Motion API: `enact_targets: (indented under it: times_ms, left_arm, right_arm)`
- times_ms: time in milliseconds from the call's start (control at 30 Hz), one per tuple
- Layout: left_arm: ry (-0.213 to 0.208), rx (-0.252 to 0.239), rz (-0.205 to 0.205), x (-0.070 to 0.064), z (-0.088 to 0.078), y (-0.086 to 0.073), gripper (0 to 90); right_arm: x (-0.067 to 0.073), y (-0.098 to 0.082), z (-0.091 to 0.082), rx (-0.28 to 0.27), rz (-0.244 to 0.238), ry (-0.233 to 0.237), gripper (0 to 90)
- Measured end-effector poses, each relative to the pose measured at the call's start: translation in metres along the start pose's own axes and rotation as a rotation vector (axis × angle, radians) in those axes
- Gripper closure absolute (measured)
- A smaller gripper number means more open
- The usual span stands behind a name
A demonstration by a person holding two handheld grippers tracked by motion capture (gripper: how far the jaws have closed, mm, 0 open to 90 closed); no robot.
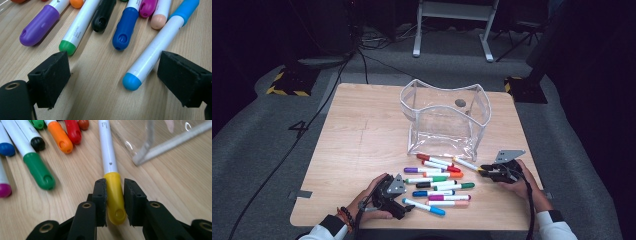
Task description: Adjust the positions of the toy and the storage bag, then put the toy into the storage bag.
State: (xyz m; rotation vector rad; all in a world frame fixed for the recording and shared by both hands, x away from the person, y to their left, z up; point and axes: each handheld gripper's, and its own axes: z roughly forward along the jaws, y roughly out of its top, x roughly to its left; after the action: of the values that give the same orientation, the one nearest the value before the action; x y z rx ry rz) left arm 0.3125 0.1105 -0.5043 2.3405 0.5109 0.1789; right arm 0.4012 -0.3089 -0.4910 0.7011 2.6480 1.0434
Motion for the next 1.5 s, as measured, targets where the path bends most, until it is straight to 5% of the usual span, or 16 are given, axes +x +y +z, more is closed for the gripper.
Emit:
enact_targets:
  times_ms: [233,367,500,600,967,1500]
  left_arm:
    - [-0.007,0.001,0.007,0.009,-0.004,-0.004,11.4]
    - [-0.006,-0.001,0.004,0.009,-0.004,-0.004,11.4]
    - [-0.010,-0.001,0.007,0.010,-0.004,-0.004,11.4]
    - [-0.016,0.004,0.018,0.011,-0.004,-0.004,11.1]
    - [-0.028,0.004,0.029,0.013,-0.004,-0.004,11.2]
    - [-0.025,0.006,0.031,0.015,-0.004,-0.004,11.1]
  right_arm:
    - [-0.004,-0.020,-0.015,-0.035,0.045,-0.017,72.2]
    - [-0.004,-0.019,-0.014,-0.029,0.055,-0.053,57.7]
    - [-0.005,-0.016,-0.008,-0.045,0.047,-0.038,60.4]
    - [-0.007,-0.014,-0.006,-0.060,0.040,-0.027,71.4]
    - [-0.004,-0.009,-0.008,-0.008,-0.009,-0.036,74.1]
    - [-0.003,-0.013,-0.048,-0.041,-0.004,-0.107,74.3]
